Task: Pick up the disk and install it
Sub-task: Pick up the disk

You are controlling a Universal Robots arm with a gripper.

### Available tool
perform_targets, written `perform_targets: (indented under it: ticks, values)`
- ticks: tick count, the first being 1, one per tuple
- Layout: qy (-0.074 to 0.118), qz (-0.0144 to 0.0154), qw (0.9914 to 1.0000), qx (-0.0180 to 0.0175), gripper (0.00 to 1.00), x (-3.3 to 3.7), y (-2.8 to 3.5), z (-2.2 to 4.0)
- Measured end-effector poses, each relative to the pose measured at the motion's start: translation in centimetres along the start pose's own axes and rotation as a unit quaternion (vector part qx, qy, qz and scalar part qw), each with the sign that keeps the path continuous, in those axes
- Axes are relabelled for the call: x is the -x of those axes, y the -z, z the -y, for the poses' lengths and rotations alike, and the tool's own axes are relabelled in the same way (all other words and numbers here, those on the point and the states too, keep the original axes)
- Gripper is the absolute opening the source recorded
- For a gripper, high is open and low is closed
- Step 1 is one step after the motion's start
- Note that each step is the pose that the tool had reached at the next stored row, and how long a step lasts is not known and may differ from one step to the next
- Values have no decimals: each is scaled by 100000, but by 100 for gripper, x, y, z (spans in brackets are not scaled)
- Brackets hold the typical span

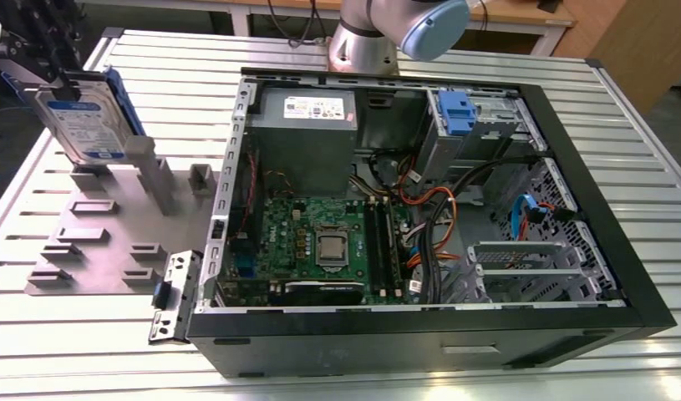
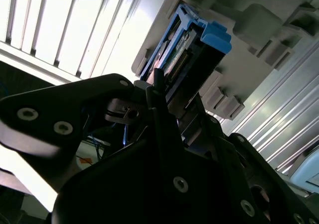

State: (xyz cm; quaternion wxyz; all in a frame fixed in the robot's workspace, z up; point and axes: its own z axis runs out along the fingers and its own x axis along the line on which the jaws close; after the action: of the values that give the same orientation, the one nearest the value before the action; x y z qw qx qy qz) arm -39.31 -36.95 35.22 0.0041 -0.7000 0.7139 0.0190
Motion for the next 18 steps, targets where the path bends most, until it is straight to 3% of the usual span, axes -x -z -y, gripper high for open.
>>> perform_targets:
  ticks: [18]
  values:
    - [-6, 9, 100000, -16, 35, 4, 115, -3]
